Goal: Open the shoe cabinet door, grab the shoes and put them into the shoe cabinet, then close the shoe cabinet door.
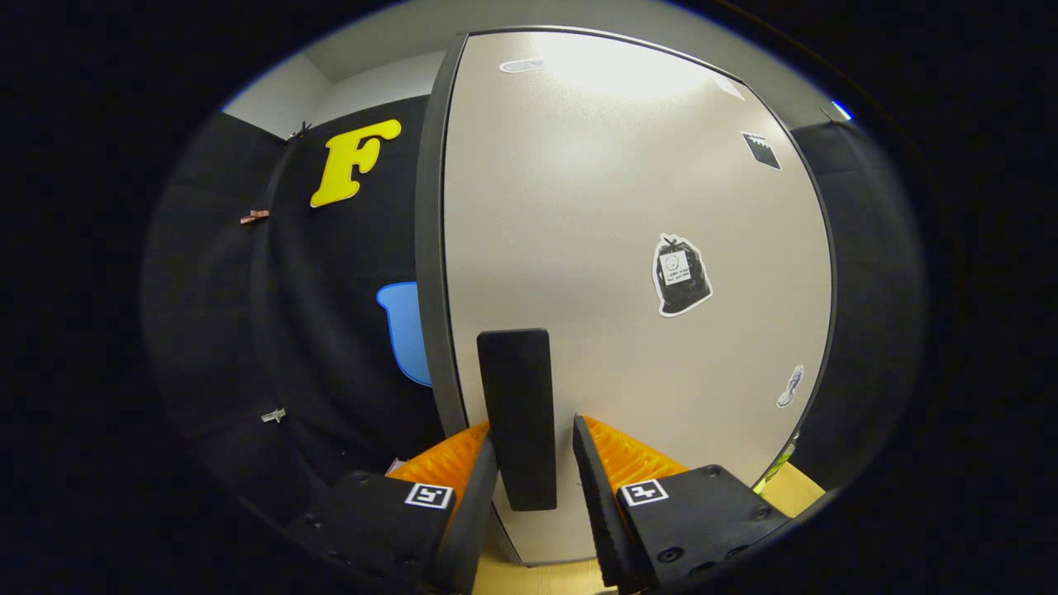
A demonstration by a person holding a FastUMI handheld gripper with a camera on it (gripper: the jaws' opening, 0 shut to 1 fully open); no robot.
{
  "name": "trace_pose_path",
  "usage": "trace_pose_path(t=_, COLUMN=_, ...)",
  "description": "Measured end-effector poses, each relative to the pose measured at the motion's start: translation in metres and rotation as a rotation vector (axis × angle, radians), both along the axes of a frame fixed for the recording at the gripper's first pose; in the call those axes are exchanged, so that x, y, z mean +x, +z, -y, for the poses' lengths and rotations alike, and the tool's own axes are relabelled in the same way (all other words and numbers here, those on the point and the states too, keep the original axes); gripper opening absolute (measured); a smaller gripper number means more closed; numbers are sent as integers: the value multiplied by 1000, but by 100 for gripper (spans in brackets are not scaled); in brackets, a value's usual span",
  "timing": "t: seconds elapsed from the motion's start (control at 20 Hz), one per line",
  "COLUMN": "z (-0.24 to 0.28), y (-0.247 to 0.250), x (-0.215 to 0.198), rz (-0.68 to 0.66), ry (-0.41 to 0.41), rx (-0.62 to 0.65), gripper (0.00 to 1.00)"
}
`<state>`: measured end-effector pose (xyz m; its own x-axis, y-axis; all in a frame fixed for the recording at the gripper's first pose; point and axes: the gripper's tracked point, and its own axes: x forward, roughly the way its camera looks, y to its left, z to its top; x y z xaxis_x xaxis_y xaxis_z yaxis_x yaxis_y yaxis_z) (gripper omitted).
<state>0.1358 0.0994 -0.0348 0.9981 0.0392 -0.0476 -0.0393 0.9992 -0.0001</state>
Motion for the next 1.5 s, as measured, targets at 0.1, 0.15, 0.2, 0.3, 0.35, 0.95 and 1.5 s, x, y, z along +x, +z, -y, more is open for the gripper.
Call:
trace_pose_path(t=0.1, z=-2, y=3, x=-4, rz=6, ry=13, rx=2, gripper=46)
trace_pose_path(t=0.15, z=-4, y=0, x=2, rz=6, ry=4, rx=-9, gripper=39)
trace_pose_path(t=0.2, z=-4, y=0, x=0, rz=7, ry=6, rx=-22, gripper=33)
trace_pose_path(t=0.3, z=-3, y=-1, x=0, rz=-2, ry=11, rx=-37, gripper=24)
trace_pose_path(t=0.35, z=-3, y=-2, x=-2, rz=-8, ry=14, rx=-44, gripper=24)
trace_pose_path(t=0.95, z=38, y=1, x=-105, rz=-26, ry=85, rx=-54, gripper=24)
trace_pose_path(t=1.5, z=119, y=10, x=-183, rz=-47, ry=162, rx=-18, gripper=23)
